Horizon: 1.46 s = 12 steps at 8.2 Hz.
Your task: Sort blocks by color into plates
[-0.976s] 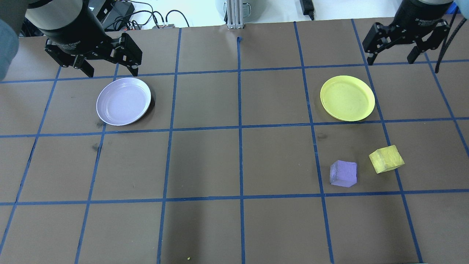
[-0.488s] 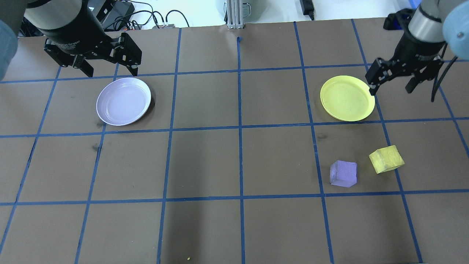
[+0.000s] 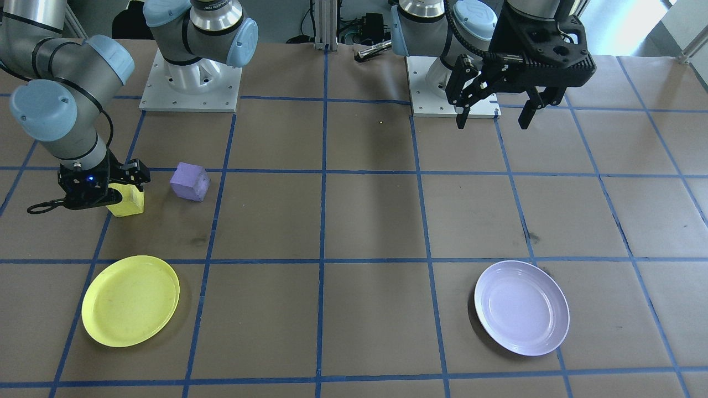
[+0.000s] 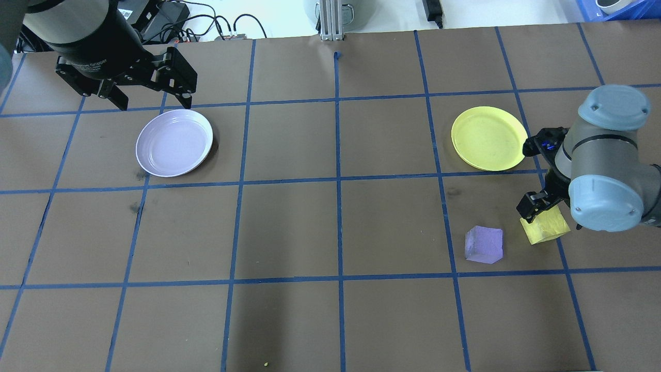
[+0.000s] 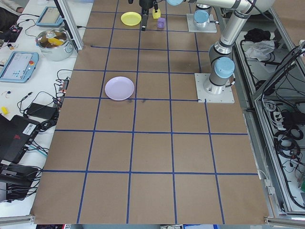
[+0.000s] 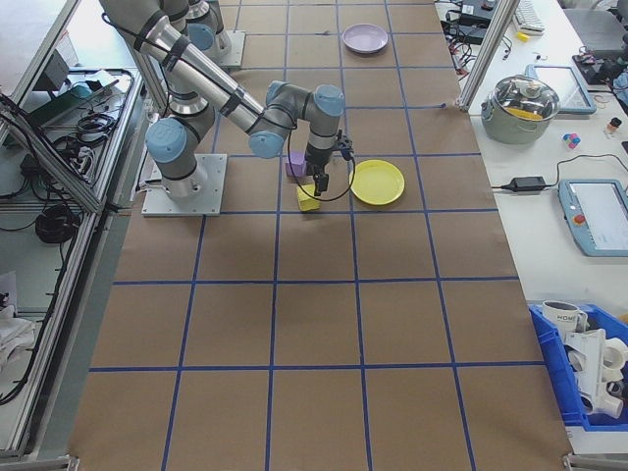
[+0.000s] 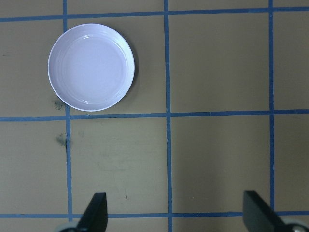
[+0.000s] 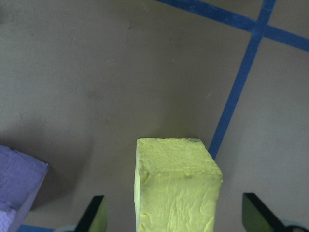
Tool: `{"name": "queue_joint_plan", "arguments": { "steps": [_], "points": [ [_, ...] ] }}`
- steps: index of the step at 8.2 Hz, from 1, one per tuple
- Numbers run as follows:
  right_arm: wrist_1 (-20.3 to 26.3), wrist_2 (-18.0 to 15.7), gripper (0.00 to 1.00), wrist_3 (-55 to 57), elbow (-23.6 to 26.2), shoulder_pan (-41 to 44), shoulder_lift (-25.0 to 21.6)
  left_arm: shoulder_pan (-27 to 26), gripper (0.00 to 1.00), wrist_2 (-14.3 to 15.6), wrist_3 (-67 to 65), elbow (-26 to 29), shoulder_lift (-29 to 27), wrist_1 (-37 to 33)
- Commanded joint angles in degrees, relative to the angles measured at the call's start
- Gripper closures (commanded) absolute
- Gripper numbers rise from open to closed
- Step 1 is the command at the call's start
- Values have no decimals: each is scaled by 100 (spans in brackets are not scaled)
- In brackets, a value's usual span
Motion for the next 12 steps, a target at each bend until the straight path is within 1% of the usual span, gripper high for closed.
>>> {"name": "queue_joint_plan", "arguments": {
  "steps": [1, 2, 3, 4, 6, 7, 8, 9, 10, 11, 12],
  "points": [
    [-169, -27, 0, -271, 119, -24, 126, -3, 0, -12, 3, -145, 51, 49],
    [-213, -27, 1, -272, 119, -42, 309, -3, 0, -38, 12, -207, 77, 50],
    [-240, -97, 7, -280, 119, -51, 572, 6, 0, -38, 12, -234, 95, 50],
    [-249, -106, 13, -272, 119, -77, 618, -11, 0, -47, -6, -277, 69, 41],
    [-136, -107, 60, -219, 32, -208, 601, -3, 0, 6, 3, -322, 104, 50],
    [-48, -63, 67, -184, -108, -209, 601, -3, 0, -47, -6, -357, 113, 50],
    [197, -2, 69, -166, -344, -209, 592, -3, 0, -4, -6, -357, 174, 50],
    [460, 8, 72, -131, -686, -209, 583, 6, 0, 6, -6, -357, 183, 50],
    [802, 295, 71, 78, -1072, -200, 557, 6, 0, 6, 3, -357, 183, 50],
    [1110, 715, 71, 402, -1563, -192, 618, 6, 0, -3, 3, -357, 183, 58],
    [1209, 772, 69, 657, -2029, -148, 844, 6, 0, -3, 3, -357, 183, 58]
  ]
}}
